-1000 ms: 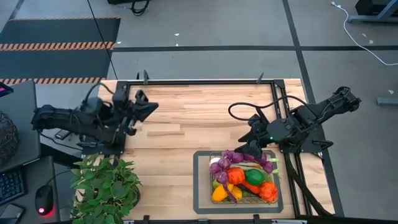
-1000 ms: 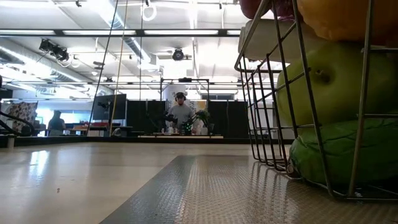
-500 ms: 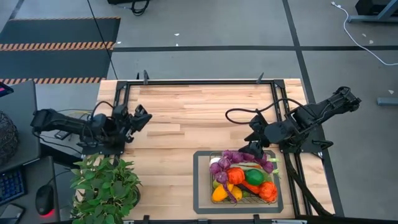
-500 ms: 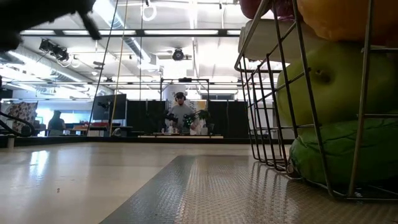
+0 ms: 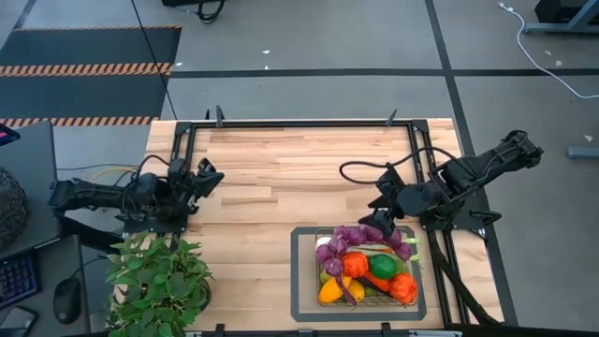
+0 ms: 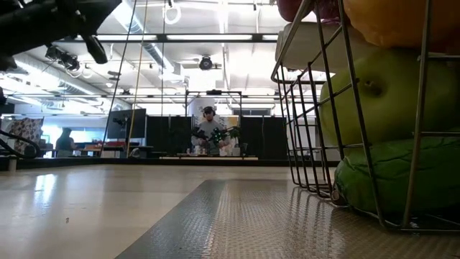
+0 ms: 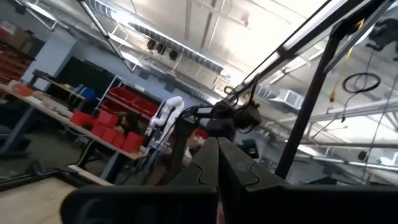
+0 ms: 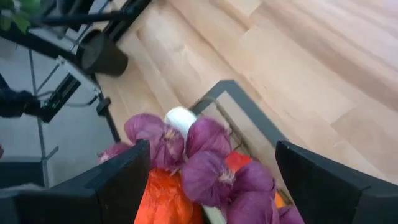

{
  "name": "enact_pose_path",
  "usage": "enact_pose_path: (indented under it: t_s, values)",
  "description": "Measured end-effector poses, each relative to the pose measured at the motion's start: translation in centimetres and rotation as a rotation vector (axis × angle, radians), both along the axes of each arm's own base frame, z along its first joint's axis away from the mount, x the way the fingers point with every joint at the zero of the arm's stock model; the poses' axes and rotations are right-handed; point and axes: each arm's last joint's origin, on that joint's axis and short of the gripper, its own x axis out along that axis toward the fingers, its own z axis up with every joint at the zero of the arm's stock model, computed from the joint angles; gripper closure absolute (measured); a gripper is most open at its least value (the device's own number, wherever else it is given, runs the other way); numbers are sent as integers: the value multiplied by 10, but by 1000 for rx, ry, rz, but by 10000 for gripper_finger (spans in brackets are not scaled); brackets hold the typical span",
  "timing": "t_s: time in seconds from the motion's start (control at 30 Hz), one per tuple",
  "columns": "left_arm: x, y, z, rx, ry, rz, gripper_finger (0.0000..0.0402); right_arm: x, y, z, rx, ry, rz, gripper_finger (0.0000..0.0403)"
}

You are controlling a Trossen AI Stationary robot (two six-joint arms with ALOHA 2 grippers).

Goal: Build produce basket
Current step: Return to Home Position

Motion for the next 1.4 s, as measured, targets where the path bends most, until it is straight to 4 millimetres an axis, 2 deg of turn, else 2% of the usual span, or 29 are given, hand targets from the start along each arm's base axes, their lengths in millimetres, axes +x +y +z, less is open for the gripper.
enact_pose_path:
  t_s: [0.2, 0.33, 0.5, 0.77, 0.93, 1.27, 1.33, 1.4]
  values:
    - [-14, 2, 0, 38, 1, -35, 401, 2, -5, 0, -54, -13, -12, 54]
    - [-21, 1, -9, 71, 79, -81, 401, 5, -7, -1, -85, -6, 3, 54]
    - [-17, 0, -14, 218, 197, -77, 401, 10, -5, -5, -111, 16, 12, 54]
    - [-15, 0, -25, 226, 352, -75, 392, 14, -7, -5, -225, -21, -35, 68]
    - [-14, 0, -26, 227, 366, -75, 381, 14, -8, -5, -316, -18, 15, 142]
    - [-15, 0, -25, 221, 361, -77, 389, 9, -10, -4, -390, 9, 143, 372]
    - [-15, 0, -25, 220, 361, -77, 390, 6, -13, -7, -390, -2, 174, 393]
    - [-15, 0, -25, 220, 361, -78, 388, 2, -17, -12, -373, -53, 191, 388]
